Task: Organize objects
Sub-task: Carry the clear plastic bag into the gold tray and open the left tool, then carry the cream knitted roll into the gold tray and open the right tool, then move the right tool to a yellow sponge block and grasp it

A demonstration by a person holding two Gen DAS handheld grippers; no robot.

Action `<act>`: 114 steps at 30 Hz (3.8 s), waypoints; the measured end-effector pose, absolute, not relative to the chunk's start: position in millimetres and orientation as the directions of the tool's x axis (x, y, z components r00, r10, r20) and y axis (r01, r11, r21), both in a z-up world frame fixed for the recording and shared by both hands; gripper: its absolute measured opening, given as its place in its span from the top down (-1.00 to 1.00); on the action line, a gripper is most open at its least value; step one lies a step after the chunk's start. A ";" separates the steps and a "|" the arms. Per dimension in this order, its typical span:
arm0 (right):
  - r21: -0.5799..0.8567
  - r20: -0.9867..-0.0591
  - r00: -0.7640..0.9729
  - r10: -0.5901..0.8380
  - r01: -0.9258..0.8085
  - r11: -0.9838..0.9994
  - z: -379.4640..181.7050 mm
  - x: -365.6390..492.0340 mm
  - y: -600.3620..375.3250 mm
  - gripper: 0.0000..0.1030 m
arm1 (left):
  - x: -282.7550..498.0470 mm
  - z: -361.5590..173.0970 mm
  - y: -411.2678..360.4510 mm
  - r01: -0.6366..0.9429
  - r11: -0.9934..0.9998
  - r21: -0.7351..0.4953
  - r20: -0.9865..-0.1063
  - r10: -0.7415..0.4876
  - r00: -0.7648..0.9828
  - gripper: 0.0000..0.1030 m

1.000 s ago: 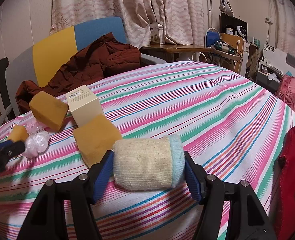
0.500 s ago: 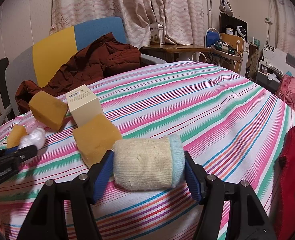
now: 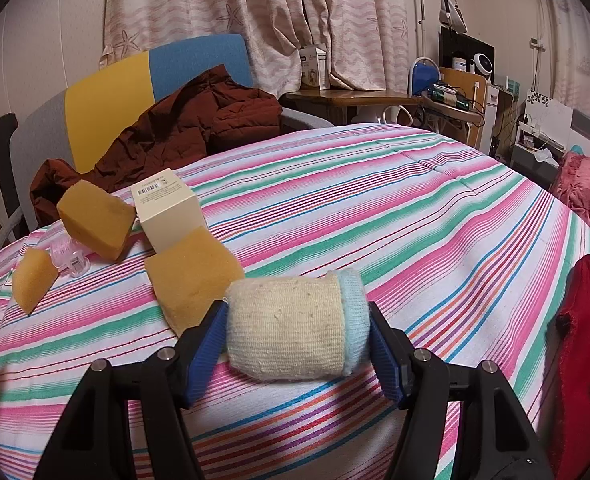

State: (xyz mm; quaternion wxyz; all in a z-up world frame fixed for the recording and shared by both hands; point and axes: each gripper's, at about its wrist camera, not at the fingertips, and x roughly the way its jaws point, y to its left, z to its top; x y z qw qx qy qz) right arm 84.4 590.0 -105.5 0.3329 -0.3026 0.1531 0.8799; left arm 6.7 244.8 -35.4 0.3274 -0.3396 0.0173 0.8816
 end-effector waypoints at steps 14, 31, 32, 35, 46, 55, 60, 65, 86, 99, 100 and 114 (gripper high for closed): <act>0.049 -0.583 -0.601 0.546 -0.698 -0.715 -94.4 98.3 576.7 -0.30 | -11.5 -39.8 63.5 -0.233 -0.941 -0.246 -0.631 0.338 -0.699 0.49; 0.130 -0.508 -0.789 0.345 -0.466 -0.875 -35.1 99.3 448.5 -0.30 | -27.3 -87.5 -9.8 -0.032 -0.973 -0.229 -0.753 0.198 -0.628 0.49; 0.135 -0.507 -0.803 0.314 -0.434 -0.891 -31.6 96.3 437.0 -0.31 | -29.5 -88.1 -11.0 -0.025 -0.977 -0.214 -0.758 0.182 -0.627 0.48; 0.170 -0.508 -0.840 0.190 -0.314 -0.934 -21.5 84.8 398.2 -0.31 | -32.1 -89.6 -14.7 -0.010 -0.985 -0.172 -0.767 0.140 -0.626 0.44; 0.247 -0.548 -0.809 -0.212 0.085 -0.965 -20.0 49.2 239.2 -0.31 | -12.5 -74.6 -36.5 0.040 -0.969 -0.244 -0.709 0.150 -0.689 0.15; 0.204 -0.632 -0.690 -0.351 0.289 -0.935 -38.5 24.1 145.6 -0.32 | 0.1 -52.7 -88.5 0.227 -0.908 -0.353 -0.637 0.055 -0.769 0.15; 0.211 -0.684 -0.629 -0.370 0.316 -0.925 -52.8 3.3 122.2 -0.36 | 1.1 -48.5 -94.4 0.242 -0.896 -0.373 -0.629 0.052 -0.776 0.16; 0.219 -0.695 -0.622 -0.360 0.293 -0.931 -55.7 -13.3 117.2 -0.73 | 2.7 -43.4 -94.5 0.236 -0.897 -0.373 -0.614 0.048 -0.788 0.15; 0.171 -0.632 -0.748 -0.200 0.117 -0.978 -30.3 17.3 209.5 -0.73 | 12.8 -36.3 -19.8 -0.007 -0.952 -0.305 -0.590 0.195 -0.783 0.15; 0.087 -0.678 -0.735 0.032 -0.123 -0.989 -59.9 33.4 330.2 -0.73 | 23.0 -43.1 51.5 -0.235 -0.945 -0.229 -0.642 0.328 -0.693 0.15; 0.086 -0.681 -0.731 0.051 -0.148 -0.985 -62.0 35.2 342.6 -0.73 | 23.6 -44.1 56.9 -0.246 -0.943 -0.225 -0.648 0.334 -0.685 0.15; -0.064 -0.625 -0.665 0.410 -0.480 -0.875 -58.7 43.6 514.4 -0.81 | 31.4 -43.5 132.1 -0.450 -0.863 -0.231 -0.689 0.472 -0.551 0.15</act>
